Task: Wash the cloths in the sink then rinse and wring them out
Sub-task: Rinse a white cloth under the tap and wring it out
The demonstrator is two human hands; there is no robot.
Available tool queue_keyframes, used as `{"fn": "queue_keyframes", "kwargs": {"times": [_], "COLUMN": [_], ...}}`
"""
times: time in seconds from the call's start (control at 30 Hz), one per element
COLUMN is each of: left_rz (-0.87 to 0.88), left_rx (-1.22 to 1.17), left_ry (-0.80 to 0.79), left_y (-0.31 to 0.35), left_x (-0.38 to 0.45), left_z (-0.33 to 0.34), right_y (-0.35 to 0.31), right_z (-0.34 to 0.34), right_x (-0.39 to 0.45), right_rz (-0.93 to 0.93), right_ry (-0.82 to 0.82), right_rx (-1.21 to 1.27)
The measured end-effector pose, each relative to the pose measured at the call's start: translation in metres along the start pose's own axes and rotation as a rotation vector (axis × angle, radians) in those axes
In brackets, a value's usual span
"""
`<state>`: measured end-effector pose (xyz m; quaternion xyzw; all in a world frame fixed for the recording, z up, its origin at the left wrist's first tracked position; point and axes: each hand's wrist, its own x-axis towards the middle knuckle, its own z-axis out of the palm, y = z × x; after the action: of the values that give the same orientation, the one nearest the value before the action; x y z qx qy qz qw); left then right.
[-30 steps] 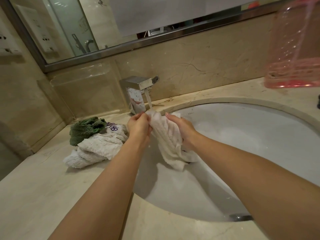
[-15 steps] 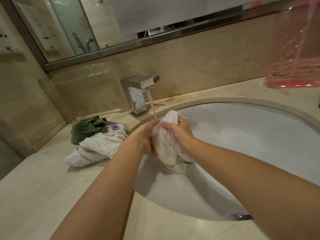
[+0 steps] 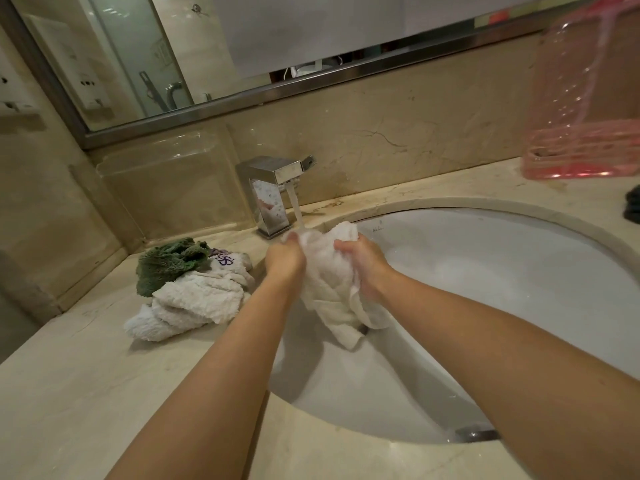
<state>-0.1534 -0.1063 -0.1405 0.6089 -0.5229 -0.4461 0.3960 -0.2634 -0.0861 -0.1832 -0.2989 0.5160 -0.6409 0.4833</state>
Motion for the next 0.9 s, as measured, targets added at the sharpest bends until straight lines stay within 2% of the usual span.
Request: {"fn": "queue_keyframes", "kwargs": {"times": [0.2,0.4,0.53,0.73,0.83,0.9], "left_rz": [-0.184,-0.268,-0.267,-0.252,-0.324,-0.358], "left_rx": [-0.247,-0.200,-0.148,-0.333,-0.262,-0.158], "left_ry": [-0.060,-0.311,-0.273,-0.134,-0.189,-0.320], "left_y": [-0.002,0.003,0.001,-0.007,-0.004,-0.001], "left_x": [0.006,-0.008,-0.003,0.013,0.009,0.003], "left_z": [-0.006,-0.010,-0.007,-0.006,-0.007,-0.008], "right_y": [0.008,0.012,0.008,0.004,0.003,0.004], "right_z": [0.014,0.019,0.013,0.007,0.005,0.003], "right_x": [-0.004,-0.008,-0.005,-0.004,-0.004,-0.004], "right_rz": [-0.079,-0.153,-0.173,-0.136,-0.110,-0.097], "right_ry": [0.022,0.081,0.132,0.158,0.159,0.152], "right_rx": [-0.046,-0.003,0.008,0.057,0.069,0.056]}}
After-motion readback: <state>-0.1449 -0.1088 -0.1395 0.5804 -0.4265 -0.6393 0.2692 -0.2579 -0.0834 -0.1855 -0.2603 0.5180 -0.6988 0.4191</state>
